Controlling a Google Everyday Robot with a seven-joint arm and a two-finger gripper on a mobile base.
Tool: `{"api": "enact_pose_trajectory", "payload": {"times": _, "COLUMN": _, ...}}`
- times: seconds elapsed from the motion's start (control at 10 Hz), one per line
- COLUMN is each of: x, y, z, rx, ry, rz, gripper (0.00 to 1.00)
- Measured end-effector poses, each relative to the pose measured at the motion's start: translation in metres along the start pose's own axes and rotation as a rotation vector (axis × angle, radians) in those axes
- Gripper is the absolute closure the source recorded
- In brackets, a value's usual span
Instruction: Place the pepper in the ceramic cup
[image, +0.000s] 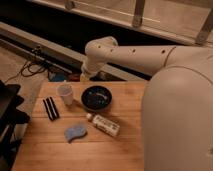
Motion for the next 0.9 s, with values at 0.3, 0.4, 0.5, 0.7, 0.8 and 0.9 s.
{"api": "enact_pose_trajectory", "payload": {"times": 0.3, "x": -0.003, "y": -0.008, "z": 0.012, "rx": -0.007, "ry": 0.001, "rz": -0.004, "gripper": 1.0}}
{"api": "enact_pose_trajectory", "payload": {"times": 0.4, "x": -0.011, "y": -0.006, "z": 0.02, "rx": -0.014, "ry": 0.003, "rz": -0.01, "gripper": 1.0}}
{"api": "enact_pose_trajectory", "payload": {"times": 0.5, "x": -0.022, "y": -0.003, "z": 0.032, "rx": -0.027, "ry": 0.004, "rz": -0.017, "gripper": 1.0}}
{"api": "enact_pose_trajectory", "payload": {"times": 0.7, "x": -0.033, "y": 0.003, "z": 0.051, "rx": -0.062, "ry": 0.005, "rz": -0.026, "gripper": 0.98}}
{"api": "enact_pose_trajectory", "payload": {"times": 0.8, "x": -0.03, "y": 0.002, "z": 0.056, "rx": -0.073, "ry": 0.007, "rz": -0.025, "gripper": 0.93}}
{"api": "enact_pose_trajectory", "payload": {"times": 0.9, "x": -0.028, "y": 0.005, "z": 0.066, "rx": -0.094, "ry": 0.012, "rz": -0.025, "gripper": 0.81}}
